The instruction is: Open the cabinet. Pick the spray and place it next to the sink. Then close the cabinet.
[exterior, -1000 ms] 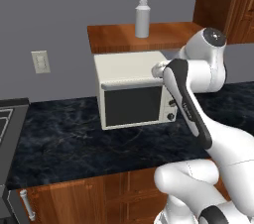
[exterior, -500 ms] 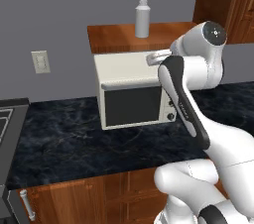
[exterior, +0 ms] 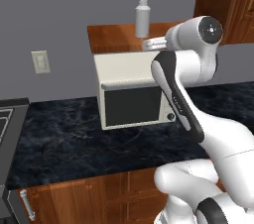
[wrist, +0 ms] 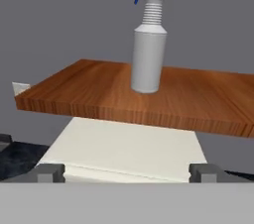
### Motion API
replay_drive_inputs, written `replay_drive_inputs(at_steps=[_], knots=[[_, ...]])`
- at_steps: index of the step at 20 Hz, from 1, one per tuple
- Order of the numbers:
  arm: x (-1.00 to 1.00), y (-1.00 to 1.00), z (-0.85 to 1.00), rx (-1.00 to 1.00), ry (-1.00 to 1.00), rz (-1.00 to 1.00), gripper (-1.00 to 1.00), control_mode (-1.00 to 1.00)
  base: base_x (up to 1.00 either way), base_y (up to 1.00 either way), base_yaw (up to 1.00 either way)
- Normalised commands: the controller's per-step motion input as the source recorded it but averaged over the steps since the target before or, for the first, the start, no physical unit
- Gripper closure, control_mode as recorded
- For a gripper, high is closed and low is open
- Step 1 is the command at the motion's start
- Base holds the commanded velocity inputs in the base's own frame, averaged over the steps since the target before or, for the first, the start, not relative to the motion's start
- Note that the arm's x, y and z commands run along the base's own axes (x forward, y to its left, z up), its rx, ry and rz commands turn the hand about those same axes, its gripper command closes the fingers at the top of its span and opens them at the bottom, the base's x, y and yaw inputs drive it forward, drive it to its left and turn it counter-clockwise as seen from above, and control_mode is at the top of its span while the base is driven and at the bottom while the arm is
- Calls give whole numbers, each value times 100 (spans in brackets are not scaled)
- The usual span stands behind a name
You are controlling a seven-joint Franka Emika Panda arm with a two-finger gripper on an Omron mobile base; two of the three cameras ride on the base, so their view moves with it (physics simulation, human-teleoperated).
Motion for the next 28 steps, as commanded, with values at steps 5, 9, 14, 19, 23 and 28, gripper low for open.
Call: replay_drive_inputs(at_steps=[5, 9, 14, 19, 23, 28], knots=[[14, 2, 49, 0, -5, 1, -100, -100, 0, 0, 0], [12, 0, 49, 0, -7, 0, -100, -100, 0, 0, 0], [19, 0, 47, 0, -10, 0, -100, -100, 0, 0, 0], [19, -1, 50, 0, -5, 0, -100, -100, 0, 0, 0], [21, -12, 38, 0, 0, 0, -100, -100, 0, 0, 0], [24, -11, 18, 1, 7, 0, -100, -100, 0, 0, 0]])
